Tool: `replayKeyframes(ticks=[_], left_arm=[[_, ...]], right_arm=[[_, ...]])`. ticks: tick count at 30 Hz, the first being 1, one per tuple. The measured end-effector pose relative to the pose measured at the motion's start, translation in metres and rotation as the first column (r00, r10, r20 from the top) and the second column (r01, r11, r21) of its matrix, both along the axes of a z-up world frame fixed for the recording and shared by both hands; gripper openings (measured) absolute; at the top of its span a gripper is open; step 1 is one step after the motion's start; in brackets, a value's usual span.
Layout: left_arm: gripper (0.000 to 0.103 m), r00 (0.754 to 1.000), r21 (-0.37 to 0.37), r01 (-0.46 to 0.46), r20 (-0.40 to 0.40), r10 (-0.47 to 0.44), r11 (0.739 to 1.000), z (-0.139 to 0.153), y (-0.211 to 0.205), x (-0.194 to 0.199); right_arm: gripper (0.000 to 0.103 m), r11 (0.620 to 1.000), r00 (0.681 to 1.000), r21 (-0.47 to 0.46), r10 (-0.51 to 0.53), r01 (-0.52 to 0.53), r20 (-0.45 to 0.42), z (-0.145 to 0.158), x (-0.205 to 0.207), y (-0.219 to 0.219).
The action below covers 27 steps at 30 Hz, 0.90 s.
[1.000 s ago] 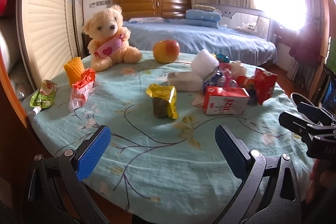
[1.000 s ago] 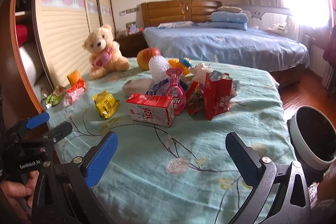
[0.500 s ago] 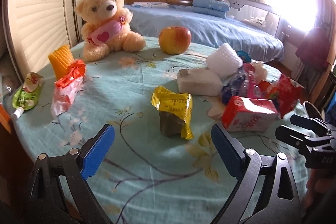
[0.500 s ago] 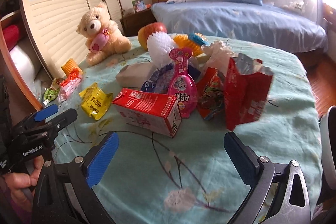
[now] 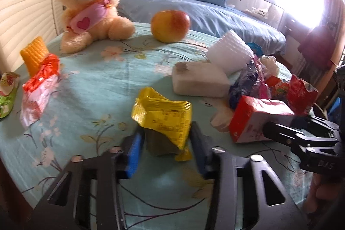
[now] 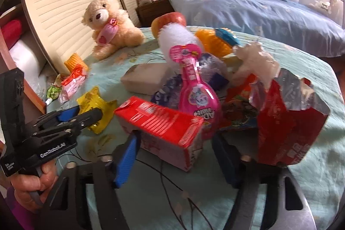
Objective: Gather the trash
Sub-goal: 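Grasp the yellow snack wrapper with the left tool while the right tool grasps the red-white milk carton, then carry the wrapper and carton with both tools over the black trash bin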
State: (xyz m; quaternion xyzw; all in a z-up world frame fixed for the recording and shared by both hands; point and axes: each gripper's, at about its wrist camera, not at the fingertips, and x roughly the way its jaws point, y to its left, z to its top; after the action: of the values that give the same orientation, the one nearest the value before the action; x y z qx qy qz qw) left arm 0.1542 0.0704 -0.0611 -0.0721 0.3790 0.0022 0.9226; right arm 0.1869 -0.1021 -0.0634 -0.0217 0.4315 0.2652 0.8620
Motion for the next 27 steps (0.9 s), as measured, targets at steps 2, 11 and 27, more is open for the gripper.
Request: replayKeyframes(ticks=[2,11,27], left_arm=[[0.029,1.000,-0.001,0.006,0.009,-0.006,1.000,0.000,-0.001,-0.002],[0.019,0.999,-0.026,0.038,0.036,-0.037,0.999,0.007,-0.009,-0.020],[0.018,0.981,-0.027,0.180,0.084,-0.177,0.983,0.026,-0.064,-0.052]], right_arm=[[0.040,1.000,1.000,-0.002,0.008,-0.008,-0.005,-0.003,-0.004,0.002],[0.036,1.000,1.000,0.012,-0.010,0.010,0.009,0.004,-0.033,-0.011],[0.035,0.982,0.979,0.034,-0.188,0.185,0.077,0.024,-0.084,-0.084]])
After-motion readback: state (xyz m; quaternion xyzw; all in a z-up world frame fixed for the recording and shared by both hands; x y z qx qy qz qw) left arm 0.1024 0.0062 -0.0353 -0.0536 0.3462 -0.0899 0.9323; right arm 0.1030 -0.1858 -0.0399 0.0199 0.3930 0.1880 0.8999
